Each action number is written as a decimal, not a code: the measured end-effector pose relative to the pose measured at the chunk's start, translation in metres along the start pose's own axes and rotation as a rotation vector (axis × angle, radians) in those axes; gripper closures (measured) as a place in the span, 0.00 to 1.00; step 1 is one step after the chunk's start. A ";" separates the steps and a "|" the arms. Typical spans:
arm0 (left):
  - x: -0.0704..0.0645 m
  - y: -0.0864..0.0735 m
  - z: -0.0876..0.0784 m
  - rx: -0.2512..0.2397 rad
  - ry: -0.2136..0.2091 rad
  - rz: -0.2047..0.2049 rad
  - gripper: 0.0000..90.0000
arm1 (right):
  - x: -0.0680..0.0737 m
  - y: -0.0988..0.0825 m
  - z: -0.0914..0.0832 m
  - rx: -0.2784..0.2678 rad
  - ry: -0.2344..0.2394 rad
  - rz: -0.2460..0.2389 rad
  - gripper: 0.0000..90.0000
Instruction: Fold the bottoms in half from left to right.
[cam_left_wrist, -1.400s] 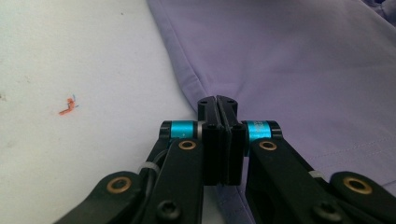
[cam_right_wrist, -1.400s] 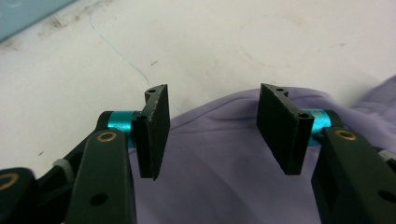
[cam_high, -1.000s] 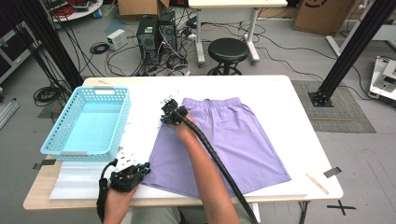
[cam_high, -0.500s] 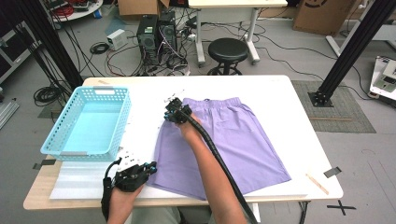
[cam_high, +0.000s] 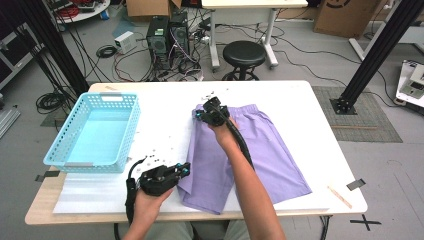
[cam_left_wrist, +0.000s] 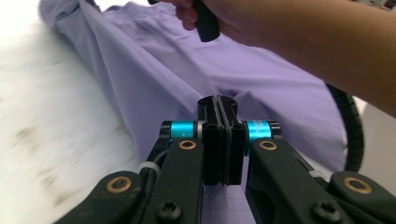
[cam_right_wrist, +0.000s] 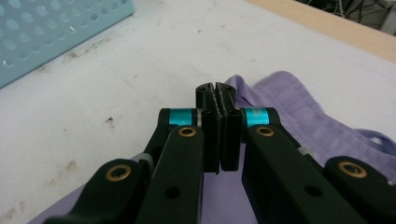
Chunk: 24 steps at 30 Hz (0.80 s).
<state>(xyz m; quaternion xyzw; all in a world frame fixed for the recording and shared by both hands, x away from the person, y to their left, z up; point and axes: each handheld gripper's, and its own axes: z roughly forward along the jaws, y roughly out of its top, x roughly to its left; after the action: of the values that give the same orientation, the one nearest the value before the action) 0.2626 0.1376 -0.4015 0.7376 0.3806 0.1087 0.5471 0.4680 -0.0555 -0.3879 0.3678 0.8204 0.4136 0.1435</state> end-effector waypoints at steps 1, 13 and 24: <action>0.000 0.000 0.000 0.000 0.000 0.000 0.98 | 0.000 0.000 0.000 0.000 0.000 0.000 1.00; -0.042 0.049 0.055 0.001 -0.179 0.031 0.98 | -0.055 -0.022 -0.070 -0.076 -0.072 0.075 1.00; -0.080 0.063 0.123 0.067 -0.288 0.056 0.98 | -0.106 -0.056 -0.113 -0.089 -0.141 0.141 1.00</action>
<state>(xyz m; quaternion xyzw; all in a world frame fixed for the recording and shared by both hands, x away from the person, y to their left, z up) 0.3067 -0.0130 -0.3715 0.7738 0.2809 0.0044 0.5677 0.4526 -0.2186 -0.3693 0.4461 0.7612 0.4318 0.1874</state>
